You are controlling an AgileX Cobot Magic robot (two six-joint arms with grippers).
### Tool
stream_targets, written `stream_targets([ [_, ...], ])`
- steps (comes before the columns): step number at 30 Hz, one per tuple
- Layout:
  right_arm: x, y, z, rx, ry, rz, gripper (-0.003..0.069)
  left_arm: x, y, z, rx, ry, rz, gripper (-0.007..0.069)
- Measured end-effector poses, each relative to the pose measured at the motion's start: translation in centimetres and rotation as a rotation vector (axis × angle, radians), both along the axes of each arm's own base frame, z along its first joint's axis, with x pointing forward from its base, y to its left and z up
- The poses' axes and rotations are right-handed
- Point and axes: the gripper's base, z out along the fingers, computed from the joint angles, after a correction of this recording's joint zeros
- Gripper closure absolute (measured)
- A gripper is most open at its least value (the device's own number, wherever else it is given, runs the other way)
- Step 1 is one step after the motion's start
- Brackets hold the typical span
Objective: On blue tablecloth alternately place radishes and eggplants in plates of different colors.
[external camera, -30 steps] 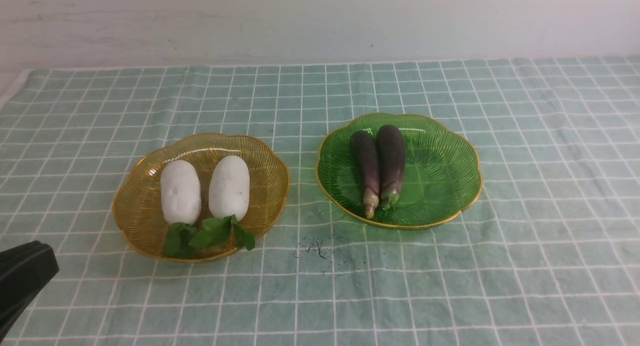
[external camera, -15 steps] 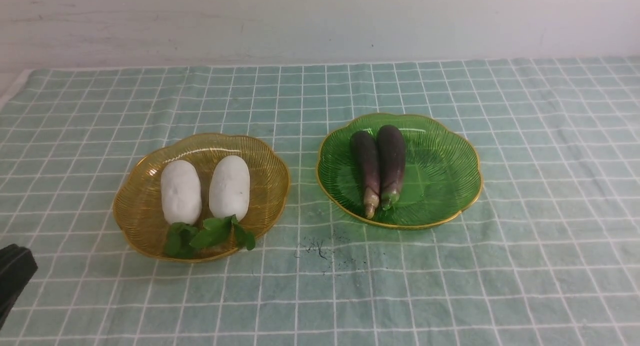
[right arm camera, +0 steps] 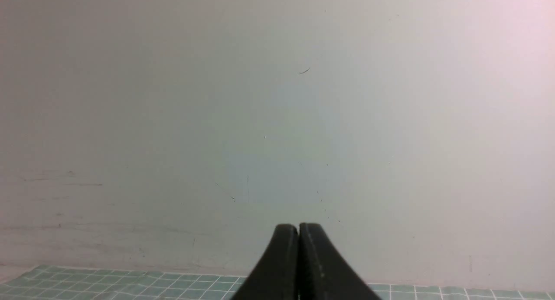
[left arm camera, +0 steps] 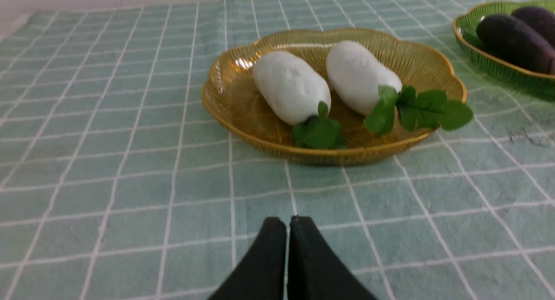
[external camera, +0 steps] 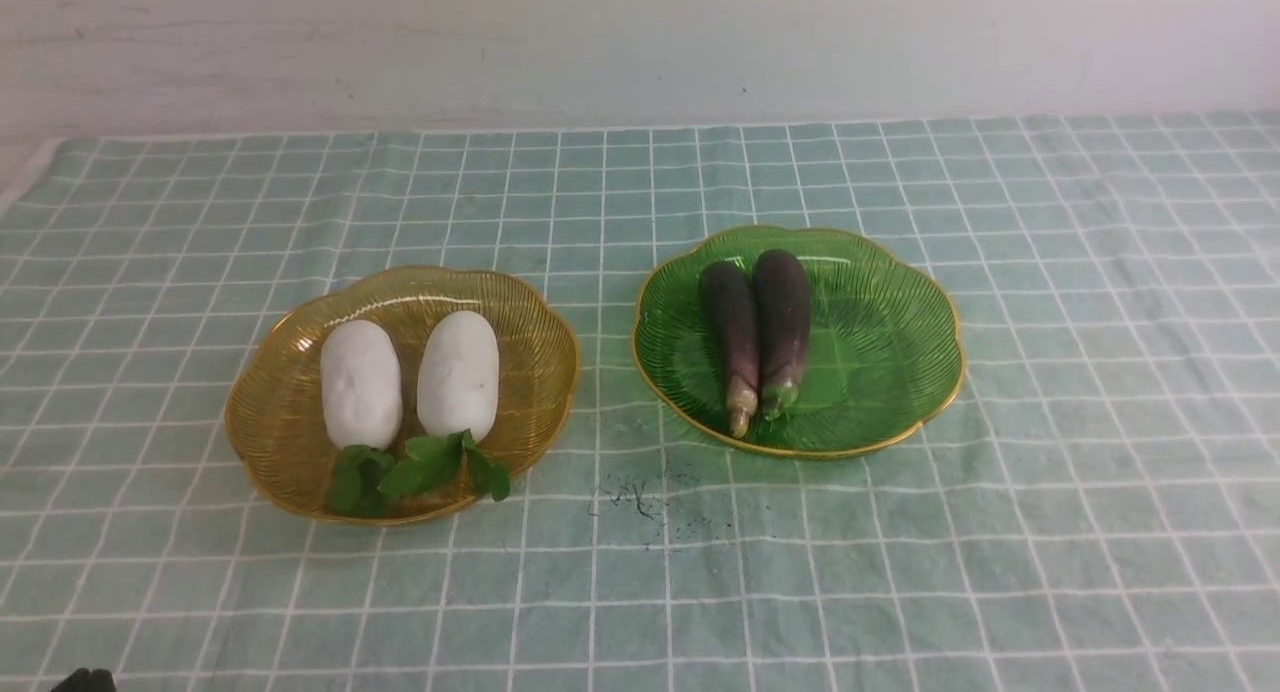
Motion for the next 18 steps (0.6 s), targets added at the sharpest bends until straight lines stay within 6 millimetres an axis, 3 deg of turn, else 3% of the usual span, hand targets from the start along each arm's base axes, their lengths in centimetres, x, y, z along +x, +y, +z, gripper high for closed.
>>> stream_targets([
  [18,0.06,0.09,-0.28,-0.012,0.03,0.007,0.0673,-0.08,0.0,-0.3,0.005,0.032,-0.001,0.0632],
])
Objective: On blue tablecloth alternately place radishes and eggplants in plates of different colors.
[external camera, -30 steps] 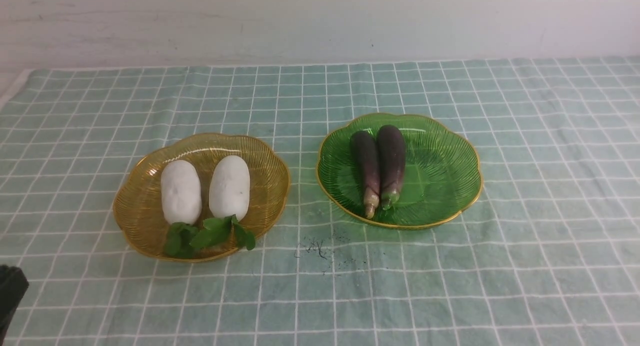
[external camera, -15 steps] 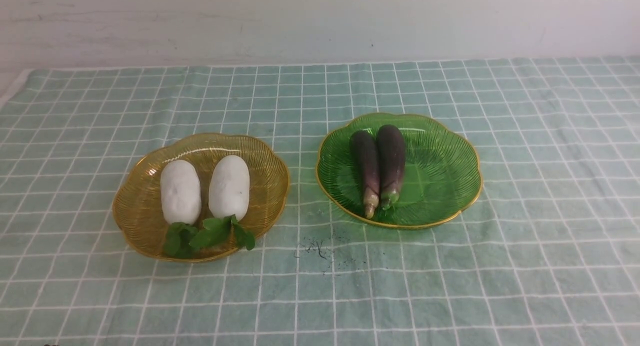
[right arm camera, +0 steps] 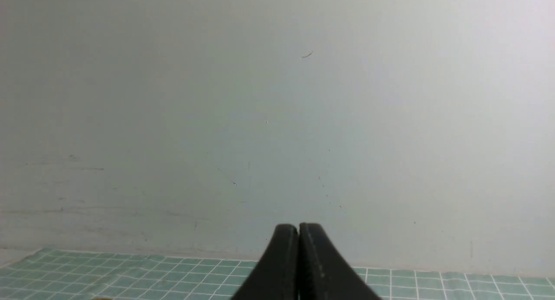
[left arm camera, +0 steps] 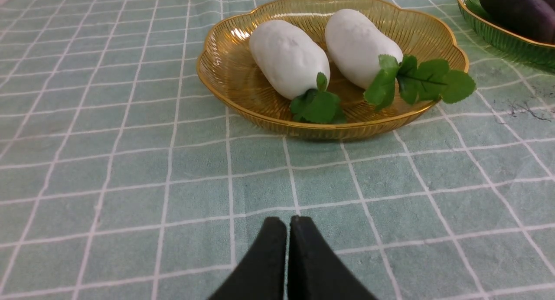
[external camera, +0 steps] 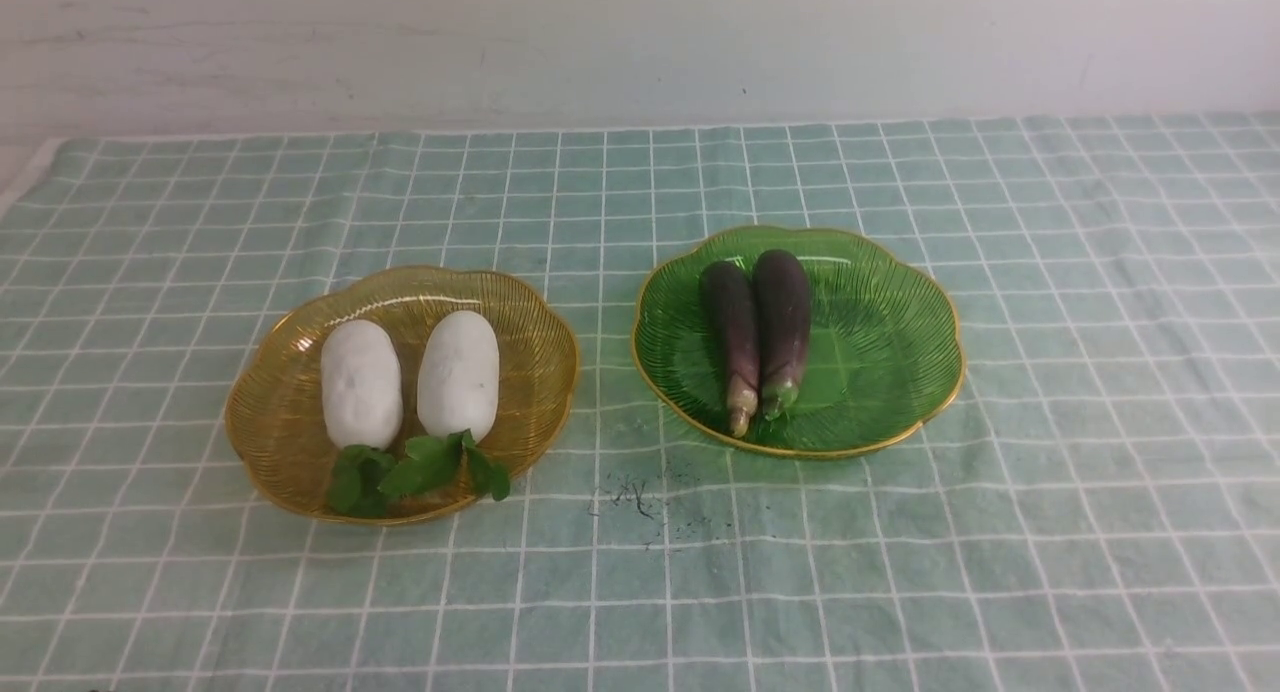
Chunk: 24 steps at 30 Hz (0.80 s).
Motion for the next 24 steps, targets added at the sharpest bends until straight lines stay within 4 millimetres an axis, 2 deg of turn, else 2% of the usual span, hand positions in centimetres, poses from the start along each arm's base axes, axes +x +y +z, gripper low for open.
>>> stream_targets([
  [5,0.0,0.0,0.0,-0.001,0.0,-0.001,0.0673,0.0,0.0,0.0,0.0,0.0,0.0,0.0632],
  [8,0.1,-0.1,-0.1,-0.065,0.003,-0.024,0.0673,0.0,0.0,0.0,0.0,0.0,0.0,0.0632],
  [15,1.0,-0.4,-2.3,-0.24,0.09,-0.142,0.0673,0.0,0.0,0.0,0.0,0.002,0.0,0.0632],
  [16,1.7,-0.5,-3.9,-0.277,0.142,-0.188,0.0673,0.0,0.0,0.0,0.001,0.003,0.0,0.0632],
  [17,1.7,-0.6,-4.1,-0.282,0.149,-0.193,0.0673,0.0,0.0,0.0,0.001,0.003,0.0,0.0632],
  [18,2.3,-0.7,-5.8,-0.301,0.204,-0.221,0.0673,0.0,0.0,0.0,0.001,0.003,0.0,0.0632],
  [20,2.8,-0.8,-7.8,-0.312,0.264,-0.236,0.0673,0.0,0.0,0.0,0.001,0.003,0.0,0.0632],
  [24,3.6,-0.9,-13.4,-0.283,0.458,-0.224,0.0673,0.0,0.0,0.0,0.001,0.004,0.0,0.0632],
])
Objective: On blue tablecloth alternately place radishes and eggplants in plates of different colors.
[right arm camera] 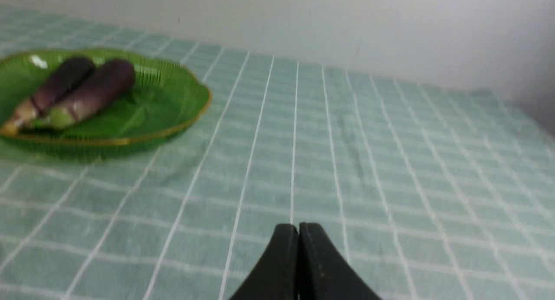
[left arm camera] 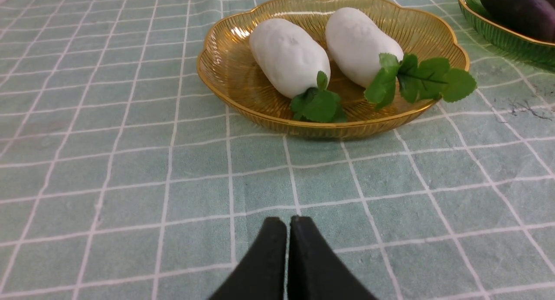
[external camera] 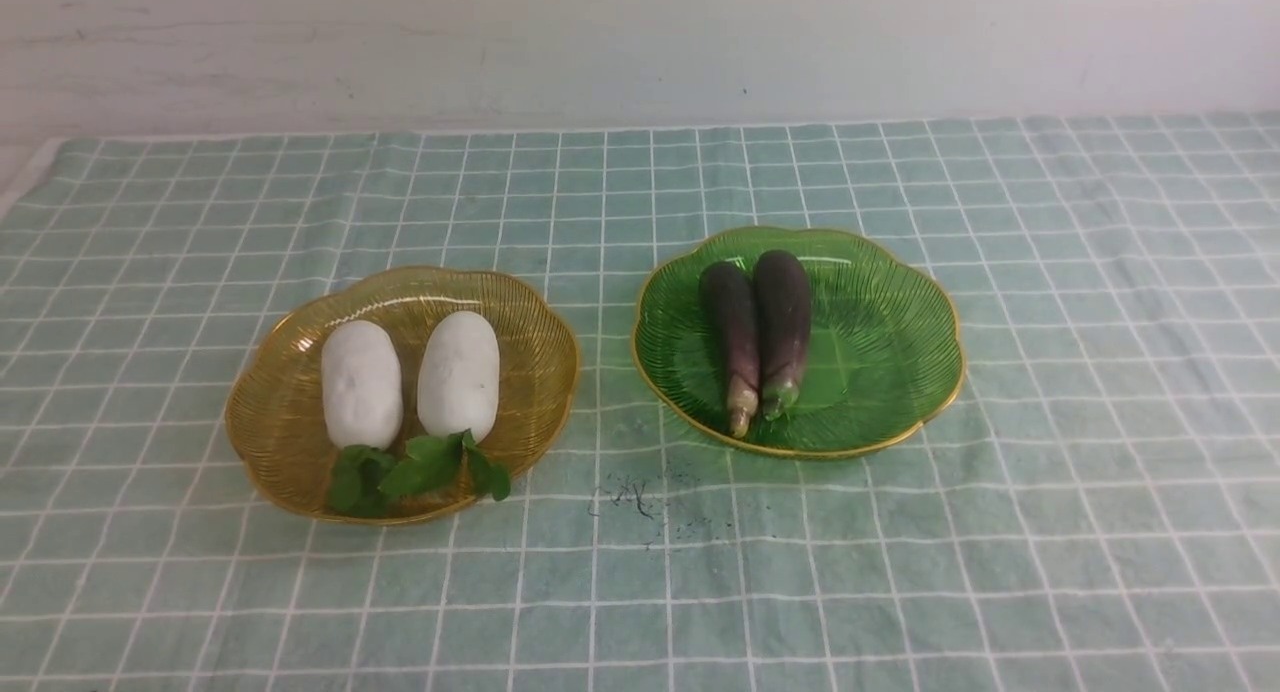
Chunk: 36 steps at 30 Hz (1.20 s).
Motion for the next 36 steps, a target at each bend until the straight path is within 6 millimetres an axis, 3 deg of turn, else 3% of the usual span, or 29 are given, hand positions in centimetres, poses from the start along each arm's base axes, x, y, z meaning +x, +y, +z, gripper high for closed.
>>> stream_targets([
  [36,0.05,0.03,0.04,0.035,-0.013,-0.005,0.0673,-0.01,0.0,-0.02,0.0,0.002,0.0,0.0632],
])
